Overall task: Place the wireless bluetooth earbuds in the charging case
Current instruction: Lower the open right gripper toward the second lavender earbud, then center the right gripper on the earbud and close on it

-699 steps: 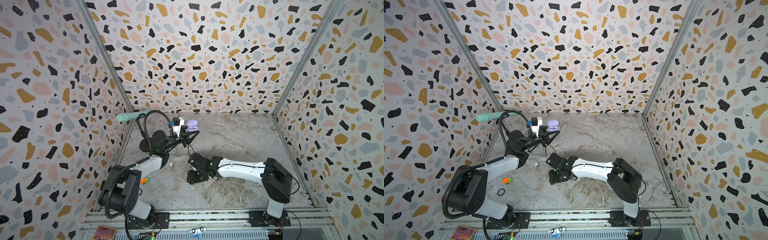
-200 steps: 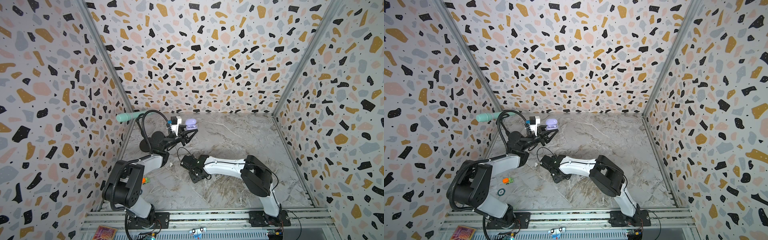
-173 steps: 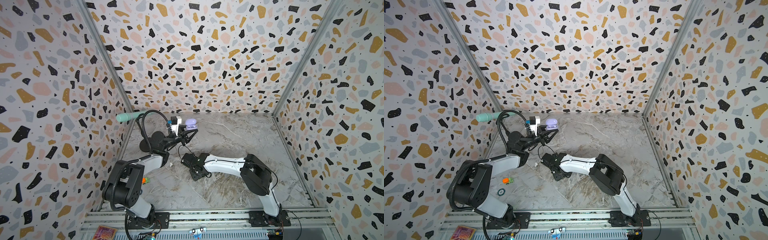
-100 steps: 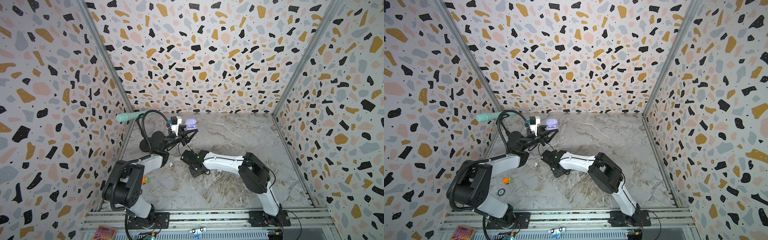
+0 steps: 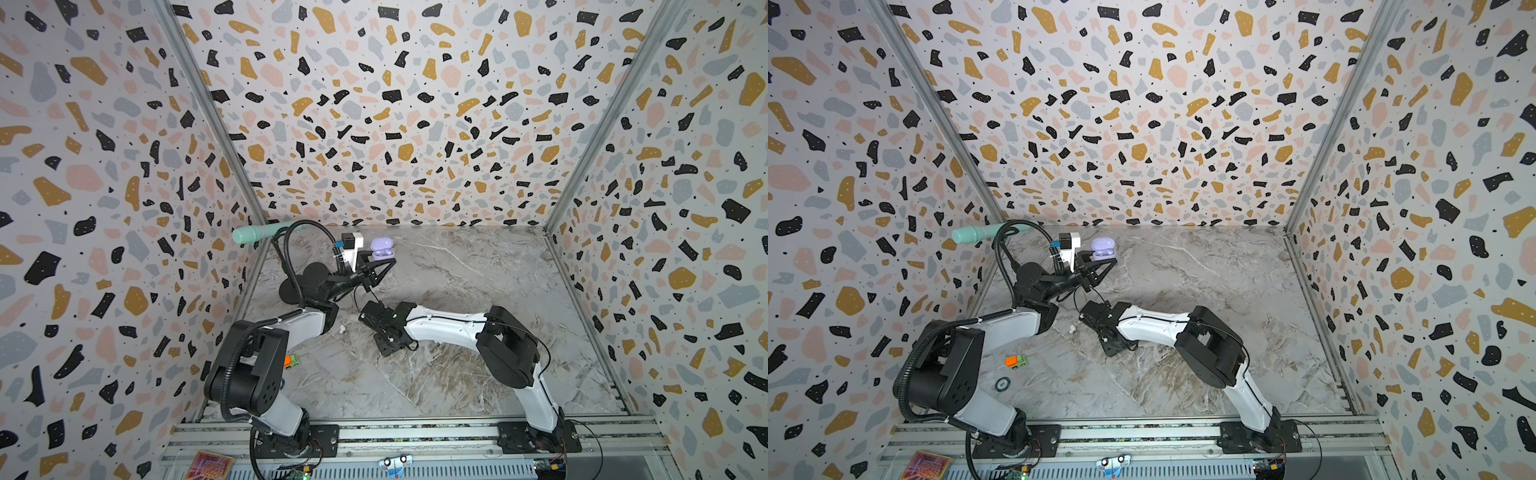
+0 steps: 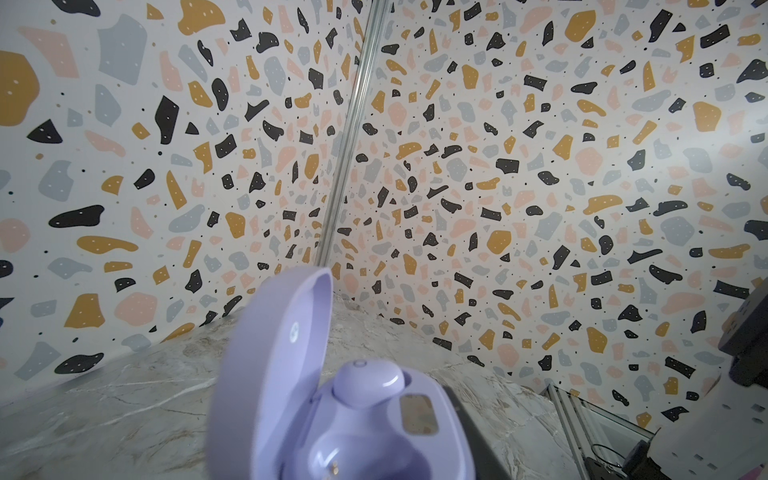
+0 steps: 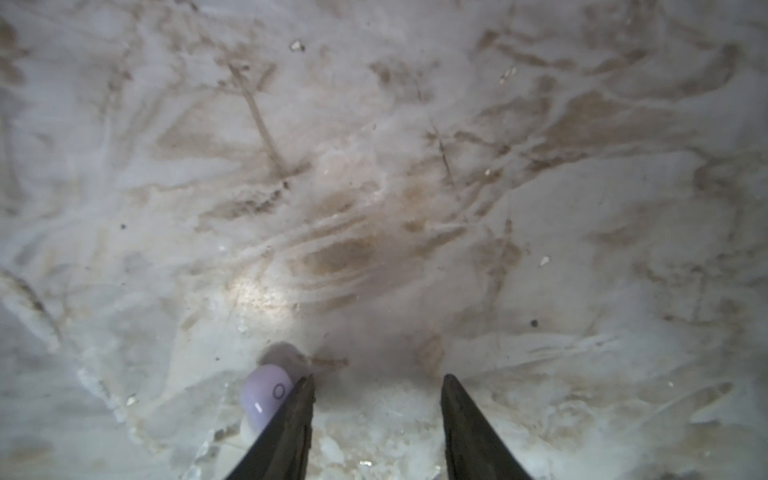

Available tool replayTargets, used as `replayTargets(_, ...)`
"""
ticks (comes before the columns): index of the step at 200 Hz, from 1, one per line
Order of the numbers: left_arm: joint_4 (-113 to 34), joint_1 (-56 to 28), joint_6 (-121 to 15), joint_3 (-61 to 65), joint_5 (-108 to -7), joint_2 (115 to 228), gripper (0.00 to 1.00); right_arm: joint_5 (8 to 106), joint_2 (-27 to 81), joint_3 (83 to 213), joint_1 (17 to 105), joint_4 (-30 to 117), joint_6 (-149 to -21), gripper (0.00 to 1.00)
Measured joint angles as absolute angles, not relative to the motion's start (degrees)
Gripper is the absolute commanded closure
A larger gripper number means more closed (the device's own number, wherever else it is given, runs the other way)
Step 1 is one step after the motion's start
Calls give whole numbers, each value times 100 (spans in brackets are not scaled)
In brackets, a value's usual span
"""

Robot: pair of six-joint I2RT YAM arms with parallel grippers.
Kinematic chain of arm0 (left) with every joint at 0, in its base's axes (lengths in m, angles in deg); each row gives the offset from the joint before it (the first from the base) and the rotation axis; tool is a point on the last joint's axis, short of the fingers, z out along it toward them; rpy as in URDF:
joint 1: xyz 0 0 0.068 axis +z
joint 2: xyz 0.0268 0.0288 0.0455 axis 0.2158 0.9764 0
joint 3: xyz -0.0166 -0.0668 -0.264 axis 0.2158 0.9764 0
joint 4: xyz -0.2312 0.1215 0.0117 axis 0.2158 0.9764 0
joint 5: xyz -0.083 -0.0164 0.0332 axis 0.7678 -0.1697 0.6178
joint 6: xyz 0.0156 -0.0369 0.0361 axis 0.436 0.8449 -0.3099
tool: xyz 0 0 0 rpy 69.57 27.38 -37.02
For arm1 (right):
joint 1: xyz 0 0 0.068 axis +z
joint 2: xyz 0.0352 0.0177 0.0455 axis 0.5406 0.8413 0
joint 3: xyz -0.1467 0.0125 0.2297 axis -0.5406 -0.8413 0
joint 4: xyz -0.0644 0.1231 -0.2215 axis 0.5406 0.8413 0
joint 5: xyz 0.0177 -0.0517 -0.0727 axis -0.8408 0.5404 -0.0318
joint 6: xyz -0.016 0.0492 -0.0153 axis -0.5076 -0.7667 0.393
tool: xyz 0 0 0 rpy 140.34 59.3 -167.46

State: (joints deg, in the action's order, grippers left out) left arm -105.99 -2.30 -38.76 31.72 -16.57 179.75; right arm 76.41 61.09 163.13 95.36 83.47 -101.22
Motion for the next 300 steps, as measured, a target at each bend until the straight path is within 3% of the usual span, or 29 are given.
replayTargets(207,-10573,-228,-3889,3172,-1651,17975,71,7088,6109,16669,9802,8310,-10220,49)
replayTargets(300,-10787,97,-3664,3172,-1666,18028,70,6703,6183,17115,9903,8192,-10456,56)
